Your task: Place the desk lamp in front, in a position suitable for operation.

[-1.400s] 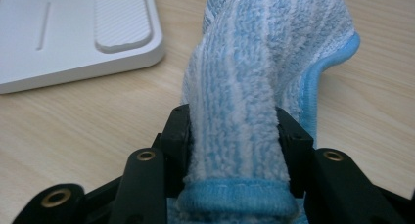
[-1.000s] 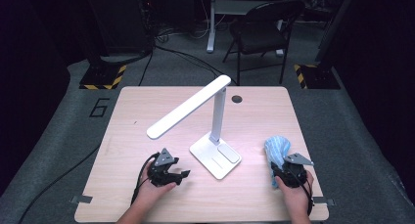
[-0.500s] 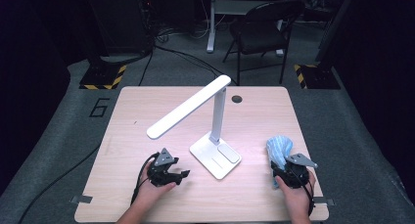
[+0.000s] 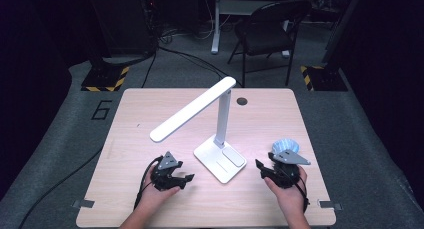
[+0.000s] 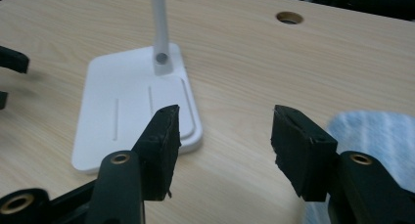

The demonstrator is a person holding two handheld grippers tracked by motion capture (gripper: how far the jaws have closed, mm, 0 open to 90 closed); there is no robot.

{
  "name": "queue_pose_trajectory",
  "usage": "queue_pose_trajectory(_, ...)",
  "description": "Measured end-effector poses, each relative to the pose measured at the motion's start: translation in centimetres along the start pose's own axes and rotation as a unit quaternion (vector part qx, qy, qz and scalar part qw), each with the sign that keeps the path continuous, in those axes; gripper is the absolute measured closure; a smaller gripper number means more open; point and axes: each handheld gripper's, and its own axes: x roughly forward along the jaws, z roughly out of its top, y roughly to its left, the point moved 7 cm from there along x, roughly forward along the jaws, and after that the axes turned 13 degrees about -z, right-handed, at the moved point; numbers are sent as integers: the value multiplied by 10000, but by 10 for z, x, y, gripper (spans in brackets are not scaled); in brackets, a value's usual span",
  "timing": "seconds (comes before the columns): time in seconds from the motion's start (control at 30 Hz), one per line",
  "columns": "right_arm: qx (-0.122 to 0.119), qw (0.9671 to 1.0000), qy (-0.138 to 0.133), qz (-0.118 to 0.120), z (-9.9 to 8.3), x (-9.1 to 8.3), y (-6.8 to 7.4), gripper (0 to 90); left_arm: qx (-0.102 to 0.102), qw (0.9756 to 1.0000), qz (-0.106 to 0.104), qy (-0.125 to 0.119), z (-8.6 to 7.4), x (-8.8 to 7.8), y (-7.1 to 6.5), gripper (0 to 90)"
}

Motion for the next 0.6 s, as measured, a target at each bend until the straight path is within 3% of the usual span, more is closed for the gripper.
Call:
queue_pose_trajectory(0.07, -102, 9999, -63, 63, 6, 8, 8, 448, -18, 10000, -3, -32, 0, 0, 1, 304)
queue_pose_trajectory(0.2, -82, 9998, -58, 154, 10, 22, 18, 445, -63, 10000, 41, -55, -1, 1, 2, 303)
queue_pose_trajectory(0.3, -162, 9995, -40, 276, 4, 41, 27, 445, -11, 10000, 51, -65, 0, -1, 2, 303)
queue_pose_trajectory(0.47, -359, 9986, 73, 381, -9, 51, 36, 445, -60, 9999, 78, -141, -1, -3, 2, 303)
queue_pose_trajectory(0.6, -378, 9982, 165, 432, -16, 56, 37, 449, -64, 9999, 8, -130, -1, -5, 1, 304)
